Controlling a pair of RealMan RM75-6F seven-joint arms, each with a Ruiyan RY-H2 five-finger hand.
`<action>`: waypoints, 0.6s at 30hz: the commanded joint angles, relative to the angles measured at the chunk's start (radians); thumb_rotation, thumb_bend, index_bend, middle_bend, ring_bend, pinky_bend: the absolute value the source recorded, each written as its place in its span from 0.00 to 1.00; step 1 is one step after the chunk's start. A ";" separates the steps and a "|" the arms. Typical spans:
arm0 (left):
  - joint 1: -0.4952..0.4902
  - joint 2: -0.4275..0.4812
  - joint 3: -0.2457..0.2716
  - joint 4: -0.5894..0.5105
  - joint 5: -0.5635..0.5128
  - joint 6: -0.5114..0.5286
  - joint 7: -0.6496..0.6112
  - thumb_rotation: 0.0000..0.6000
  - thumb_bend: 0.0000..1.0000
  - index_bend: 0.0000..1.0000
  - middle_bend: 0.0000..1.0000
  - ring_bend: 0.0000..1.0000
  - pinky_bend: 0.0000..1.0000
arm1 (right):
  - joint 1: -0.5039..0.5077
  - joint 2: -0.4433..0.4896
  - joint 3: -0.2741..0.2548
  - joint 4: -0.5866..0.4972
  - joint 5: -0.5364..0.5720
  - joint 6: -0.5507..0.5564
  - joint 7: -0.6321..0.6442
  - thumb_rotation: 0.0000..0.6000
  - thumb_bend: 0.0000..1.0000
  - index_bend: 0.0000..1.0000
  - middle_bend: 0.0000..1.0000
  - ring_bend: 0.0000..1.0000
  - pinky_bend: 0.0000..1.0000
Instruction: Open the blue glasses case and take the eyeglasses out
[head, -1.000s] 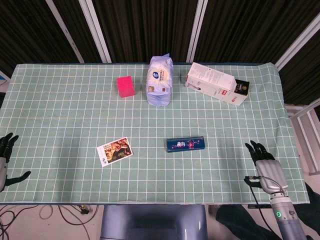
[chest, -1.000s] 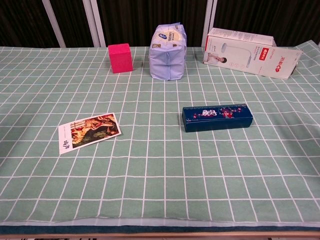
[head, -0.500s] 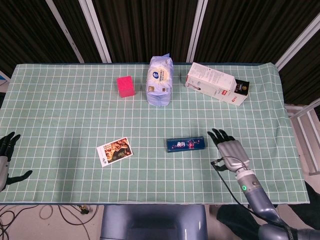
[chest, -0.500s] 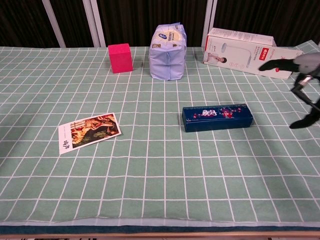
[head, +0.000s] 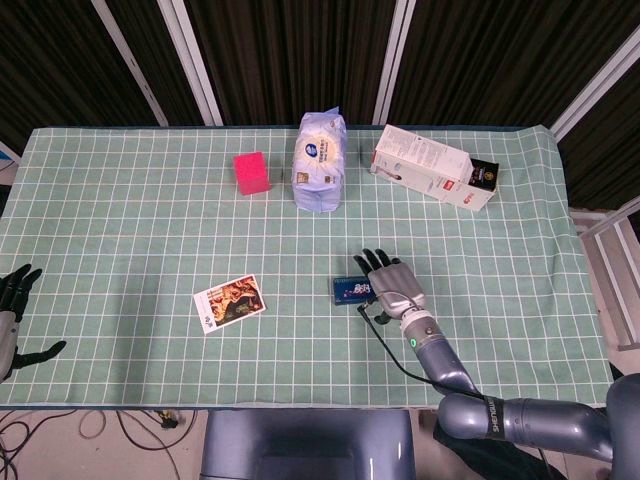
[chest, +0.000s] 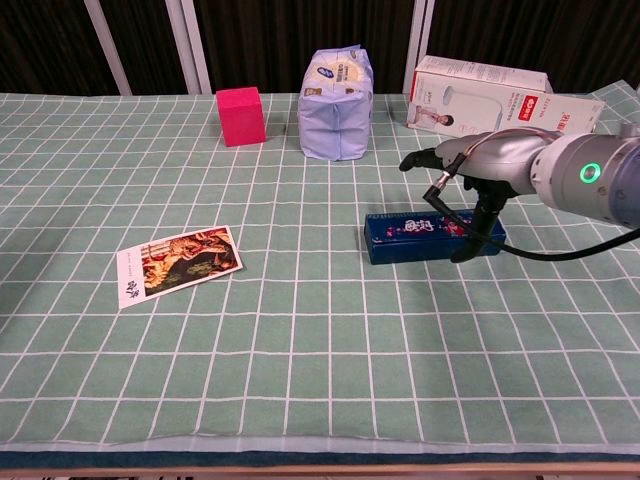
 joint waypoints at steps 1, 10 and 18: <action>-0.002 0.002 -0.001 -0.002 -0.003 -0.004 -0.004 1.00 0.00 0.00 0.00 0.00 0.00 | 0.037 -0.029 0.001 0.051 0.024 -0.014 -0.024 1.00 0.20 0.08 0.00 0.00 0.24; -0.006 0.008 -0.004 -0.008 -0.021 -0.020 -0.016 1.00 0.00 0.00 0.00 0.00 0.00 | 0.099 -0.063 -0.002 0.136 0.075 -0.054 -0.027 1.00 0.25 0.13 0.00 0.00 0.24; -0.007 0.010 -0.004 -0.013 -0.028 -0.028 -0.019 1.00 0.00 0.00 0.00 0.00 0.00 | 0.110 -0.084 -0.023 0.154 0.092 -0.056 -0.005 1.00 0.36 0.19 0.00 0.00 0.24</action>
